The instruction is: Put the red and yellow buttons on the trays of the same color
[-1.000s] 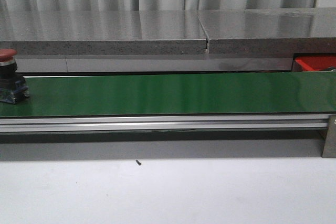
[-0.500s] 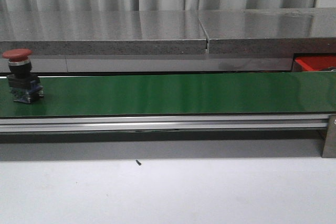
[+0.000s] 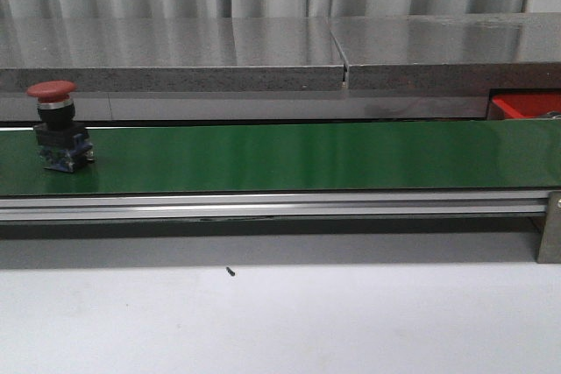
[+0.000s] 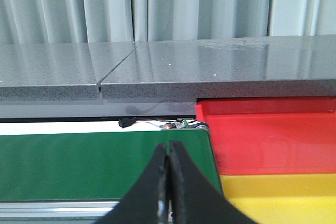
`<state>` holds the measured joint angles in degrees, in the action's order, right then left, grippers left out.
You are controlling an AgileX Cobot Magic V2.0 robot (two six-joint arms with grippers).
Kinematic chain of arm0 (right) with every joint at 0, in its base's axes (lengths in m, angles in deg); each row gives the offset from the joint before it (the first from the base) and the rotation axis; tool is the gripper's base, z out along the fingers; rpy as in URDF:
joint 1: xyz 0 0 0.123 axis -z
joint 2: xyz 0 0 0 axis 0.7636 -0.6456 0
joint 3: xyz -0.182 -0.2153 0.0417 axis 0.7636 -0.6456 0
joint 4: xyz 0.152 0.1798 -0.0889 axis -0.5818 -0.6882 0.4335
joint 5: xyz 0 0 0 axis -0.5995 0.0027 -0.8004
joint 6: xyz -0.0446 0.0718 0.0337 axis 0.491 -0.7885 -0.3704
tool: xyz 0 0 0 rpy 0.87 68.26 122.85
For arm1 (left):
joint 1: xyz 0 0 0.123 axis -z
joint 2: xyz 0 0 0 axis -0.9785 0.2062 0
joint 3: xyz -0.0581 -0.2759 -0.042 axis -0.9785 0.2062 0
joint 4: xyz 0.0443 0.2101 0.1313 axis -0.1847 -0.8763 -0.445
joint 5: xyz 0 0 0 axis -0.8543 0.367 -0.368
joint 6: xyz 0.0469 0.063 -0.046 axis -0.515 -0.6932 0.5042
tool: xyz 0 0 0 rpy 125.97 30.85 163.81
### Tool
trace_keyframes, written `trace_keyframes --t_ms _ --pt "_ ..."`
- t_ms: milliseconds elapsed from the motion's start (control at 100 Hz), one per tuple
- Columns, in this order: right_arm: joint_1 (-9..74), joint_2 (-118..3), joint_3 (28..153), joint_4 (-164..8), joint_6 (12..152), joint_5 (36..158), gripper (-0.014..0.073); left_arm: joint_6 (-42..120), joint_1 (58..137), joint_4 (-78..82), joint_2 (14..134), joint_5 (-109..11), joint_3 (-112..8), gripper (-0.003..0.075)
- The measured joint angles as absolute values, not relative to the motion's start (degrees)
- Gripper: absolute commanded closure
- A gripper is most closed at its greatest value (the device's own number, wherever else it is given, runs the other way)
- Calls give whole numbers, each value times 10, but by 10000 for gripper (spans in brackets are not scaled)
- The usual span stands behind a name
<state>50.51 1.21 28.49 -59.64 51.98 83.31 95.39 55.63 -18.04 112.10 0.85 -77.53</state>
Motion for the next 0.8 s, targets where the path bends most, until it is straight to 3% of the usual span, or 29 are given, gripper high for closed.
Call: trace_keyframes --t_ms 240,570,800 --pt "505 12 285 -596 520 833 708 945 584 -178 1166 22 -781 550" --pt "505 12 285 -596 520 833 708 934 590 -176 1177 15 -782 205" --pt "505 12 285 -596 520 833 708 930 593 -176 1177 -1 -784 194"
